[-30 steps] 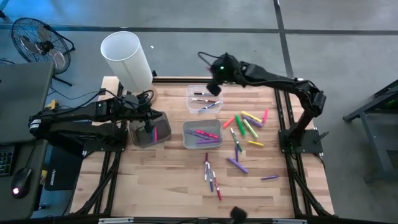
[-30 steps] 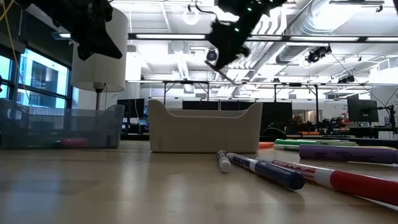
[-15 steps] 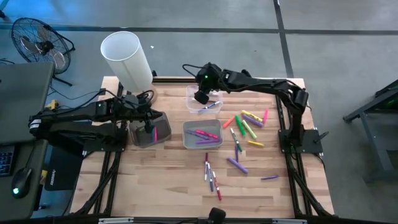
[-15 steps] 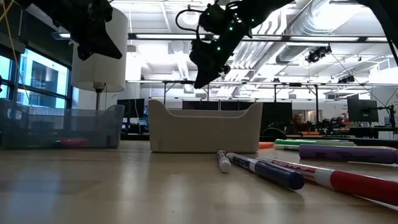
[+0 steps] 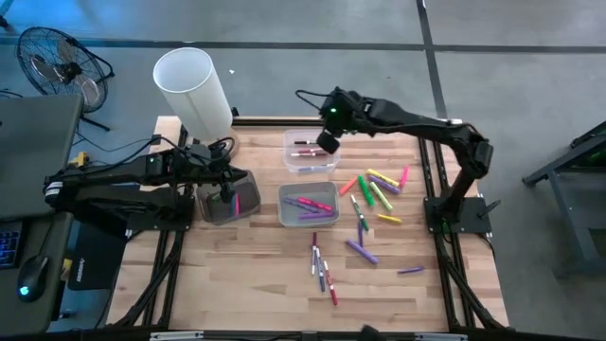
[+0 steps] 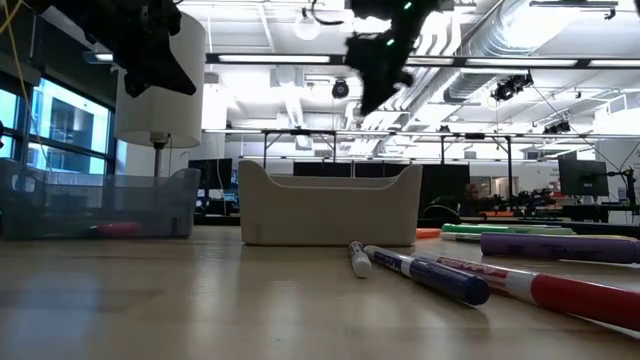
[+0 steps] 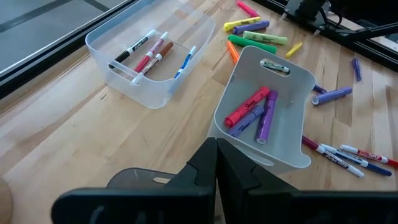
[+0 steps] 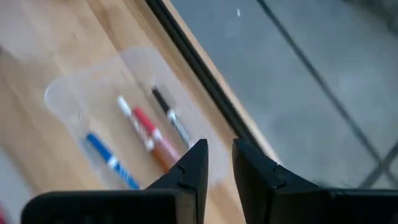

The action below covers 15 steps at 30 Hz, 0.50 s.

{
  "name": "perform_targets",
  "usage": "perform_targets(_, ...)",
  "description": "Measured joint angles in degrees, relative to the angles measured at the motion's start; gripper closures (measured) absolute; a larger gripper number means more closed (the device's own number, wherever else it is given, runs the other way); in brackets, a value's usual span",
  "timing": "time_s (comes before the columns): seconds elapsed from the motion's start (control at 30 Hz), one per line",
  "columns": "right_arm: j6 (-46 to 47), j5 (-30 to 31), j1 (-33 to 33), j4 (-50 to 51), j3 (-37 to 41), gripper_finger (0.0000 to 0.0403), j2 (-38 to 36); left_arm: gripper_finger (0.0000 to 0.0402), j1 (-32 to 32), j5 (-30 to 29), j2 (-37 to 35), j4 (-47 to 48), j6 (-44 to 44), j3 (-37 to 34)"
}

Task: Pick & Place Markers
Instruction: Put the pink pen into the black bin

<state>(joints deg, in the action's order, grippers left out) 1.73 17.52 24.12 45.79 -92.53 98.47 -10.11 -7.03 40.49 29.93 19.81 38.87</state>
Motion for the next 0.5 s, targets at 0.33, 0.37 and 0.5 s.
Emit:
perform_targets(0.33, 27.3, 8.39, -0.02, 26.66, 1.26, 0.0362, -7.05, 0.04, 0.0, -0.06, 0.44, -0.22, 0.0, 0.0)
perform_targets(0.37, 29.36, 9.35, 0.0, 27.57, 2.71, 0.0358, -7.79, 0.04, 0.0, -0.12, 0.42, -0.26, 0.01, 0.0)
perform_targets(0.5, 36.73, 9.57, 1.35, 27.86, 11.57, 0.0326, -12.12, 0.04, 0.0, -0.15, 0.91, -0.29, 0.0, 0.0)
